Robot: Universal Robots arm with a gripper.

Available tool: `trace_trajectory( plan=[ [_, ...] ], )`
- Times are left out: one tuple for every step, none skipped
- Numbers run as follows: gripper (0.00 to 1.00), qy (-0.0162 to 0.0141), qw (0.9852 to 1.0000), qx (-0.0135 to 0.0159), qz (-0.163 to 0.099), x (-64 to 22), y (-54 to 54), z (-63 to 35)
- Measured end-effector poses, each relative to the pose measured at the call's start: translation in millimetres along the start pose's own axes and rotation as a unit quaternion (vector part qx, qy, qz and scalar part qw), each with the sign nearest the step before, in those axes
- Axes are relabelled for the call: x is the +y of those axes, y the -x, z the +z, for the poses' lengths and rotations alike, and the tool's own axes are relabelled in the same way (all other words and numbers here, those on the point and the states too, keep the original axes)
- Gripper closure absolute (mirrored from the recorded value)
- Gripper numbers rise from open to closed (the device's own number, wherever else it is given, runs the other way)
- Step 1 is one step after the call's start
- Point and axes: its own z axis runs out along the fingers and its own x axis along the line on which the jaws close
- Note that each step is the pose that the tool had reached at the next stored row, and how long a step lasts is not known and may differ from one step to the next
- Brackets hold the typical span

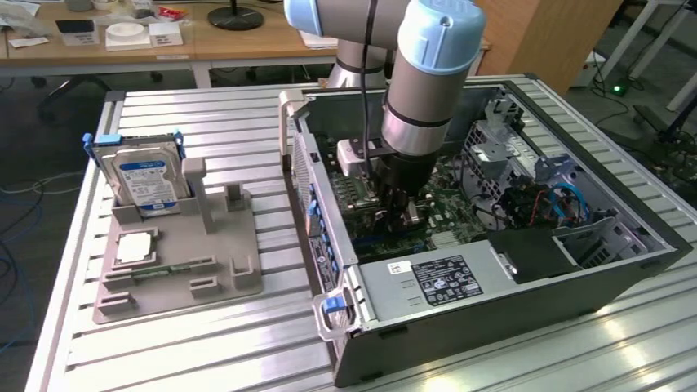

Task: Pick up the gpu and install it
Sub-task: 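Press down on the gpu until it lock into place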

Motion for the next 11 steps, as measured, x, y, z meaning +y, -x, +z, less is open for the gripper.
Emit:
trace_trajectory(
  plan=[
    [0.72,0.0,1.0,0.0,0.0,0.0,0.0,0.0],
    [0.72,0.0,1.0,0.0,0.0,0.0,0.0,0.0],
    [0.72,0.0,1.0,0.0,0.0,0.0,0.0,0.0],
    [0.72,0.0,1.0,0.0,0.0,0.0,0.0,0.0],
    [0.72,0.0,1.0,0.0,0.0,0.0,-0.1,0.0],
    [0.72,0.0,1.0,0.0,0.0,0.0,-0.1,0.4],
    [0.72,0.0,1.0,0.0001,0.0,0.0,-0.1,0.9],
    [0.72,0.0,1.0,0.0001,0.0,0.0,-0.1,1.4],
    [0.72,0.0001,1.0,0.0001,0.0,0.0,-0.1,1.9],
    [0.72,0.0,1.0,0.0,0.0,0.0,-0.1,2.5],
    [0.72,0.0,1.0,0.0,0.0,0.1,-0.1,3.0]
  ],
)
